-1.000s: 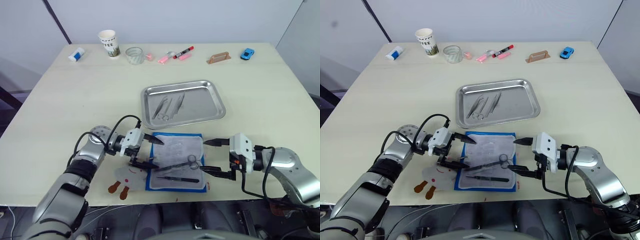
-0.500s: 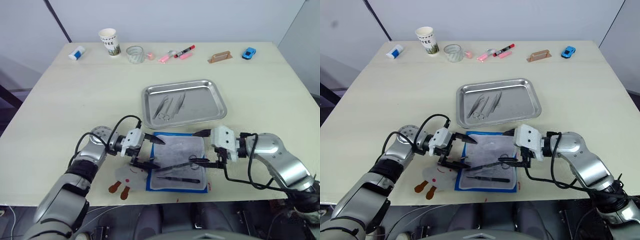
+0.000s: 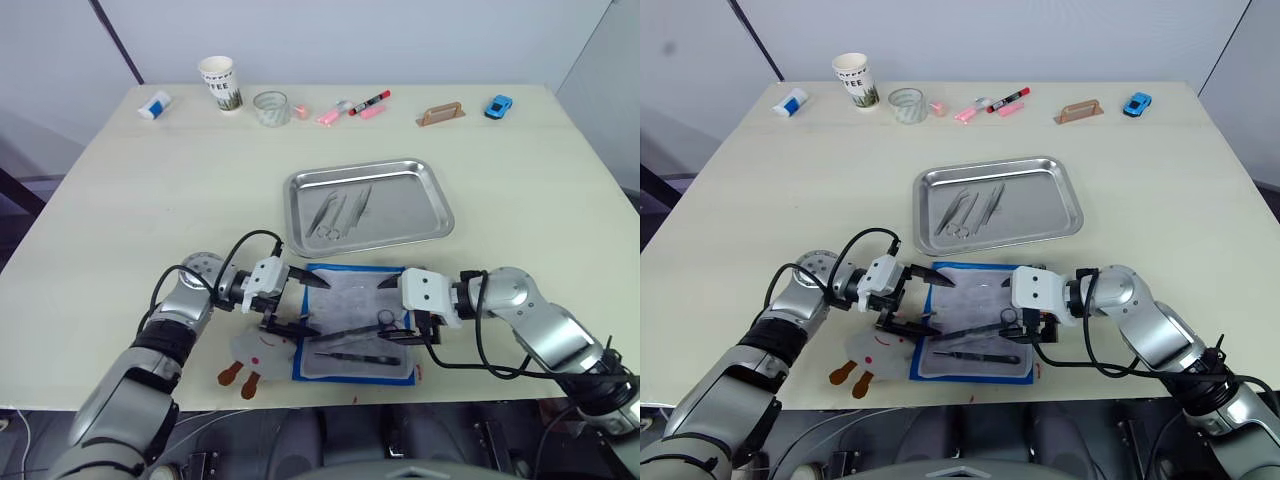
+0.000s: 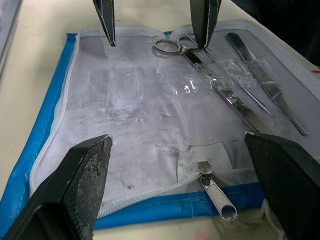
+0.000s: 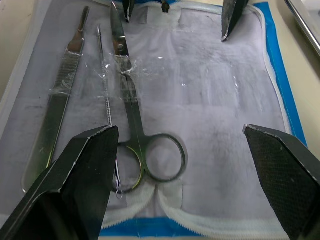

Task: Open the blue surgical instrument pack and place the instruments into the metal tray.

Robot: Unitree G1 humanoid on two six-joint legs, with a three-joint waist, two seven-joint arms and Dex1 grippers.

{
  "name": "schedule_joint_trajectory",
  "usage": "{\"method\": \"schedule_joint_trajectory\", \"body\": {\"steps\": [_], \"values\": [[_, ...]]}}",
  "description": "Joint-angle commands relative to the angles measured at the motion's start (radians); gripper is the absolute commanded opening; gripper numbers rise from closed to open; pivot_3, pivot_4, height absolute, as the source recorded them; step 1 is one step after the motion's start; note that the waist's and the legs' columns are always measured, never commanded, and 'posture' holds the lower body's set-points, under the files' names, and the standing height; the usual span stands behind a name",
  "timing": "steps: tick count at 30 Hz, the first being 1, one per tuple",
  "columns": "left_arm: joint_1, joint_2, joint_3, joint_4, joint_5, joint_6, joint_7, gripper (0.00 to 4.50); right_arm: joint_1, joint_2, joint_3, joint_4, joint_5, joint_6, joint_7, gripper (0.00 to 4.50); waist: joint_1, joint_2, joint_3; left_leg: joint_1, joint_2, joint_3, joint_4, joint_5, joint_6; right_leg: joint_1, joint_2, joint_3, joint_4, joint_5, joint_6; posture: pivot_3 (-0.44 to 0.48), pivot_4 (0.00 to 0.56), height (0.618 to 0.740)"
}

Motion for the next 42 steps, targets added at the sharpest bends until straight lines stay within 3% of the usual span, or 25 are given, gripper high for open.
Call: {"method": "schedule_joint_trajectory", "body": {"steps": [1,3,6,10,37,40,42], "values": [[0.035,0.007,-0.036,0.01,0.032,0.009,-0.043,4.47,-0.009,0.006,0.01,-0.006,-0.028,-0.001,-0.003,4.39,0.0,0.0,0.0,0.0,0.0,0.0,0.0,0.0,0.0,0.0,0.0,0.0,0.0,0.0,0.0,0.0,0.15,0.725],[0.036,0.008,-0.036,0.007,0.031,0.012,-0.043,4.47,-0.011,0.013,0.015,0.0,-0.032,0.011,-0.005,4.39,-0.001,0.0,0.0,0.0,0.0,0.0,0.001,0.0,0.0,0.0,0.0,0.0,0.001,0.0,0.0,0.0,0.15,0.725],[0.036,0.008,-0.036,0.005,0.032,0.014,-0.043,4.5,-0.008,0.019,0.014,0.002,-0.033,0.015,0.0,3.64,0.0,0.0,0.0,0.0,0.0,-0.001,0.001,0.0,0.0,0.0,0.0,0.0,0.001,0.0,0.0,0.0,0.15,0.725],[0.036,0.01,-0.036,0.004,0.033,0.016,-0.043,4.5,-0.007,0.02,0.017,0.003,-0.041,0.007,0.005,2.18,-0.002,0.0,0.0,0.0,0.0,-0.001,0.001,0.0,0.0,0.0,0.0,0.0,0.001,0.0,0.0,0.0,0.15,0.725],[0.033,0.012,-0.027,0.02,0.042,0.013,-0.043,4.5,-0.018,0.01,0.082,0.016,-0.076,0.064,0.078,2.18,-0.002,0.001,-0.001,0.001,0.0,-0.002,0.004,0.0,0.0,0.002,0.001,0.0,0.003,0.0,0.0,0.0,0.15,0.725],[0.033,0.011,-0.025,0.021,0.044,0.013,-0.043,4.5,-0.014,0.009,0.085,0.023,-0.081,0.059,0.081,1.32,-0.002,0.001,-0.001,0.001,0.0,-0.002,0.004,0.0,0.0,0.002,0.001,0.0,0.003,0.0,0.0,0.0,0.15,0.725],[0.034,0.011,-0.025,0.023,0.045,0.012,-0.043,4.5,-0.014,0.01,0.085,0.027,-0.083,0.056,0.083,0.48,-0.003,0.001,-0.001,0.002,0.0,-0.002,0.004,0.0,0.0,0.002,0.001,0.0,0.004,0.0,0.0,0.0,0.15,0.725]]}}
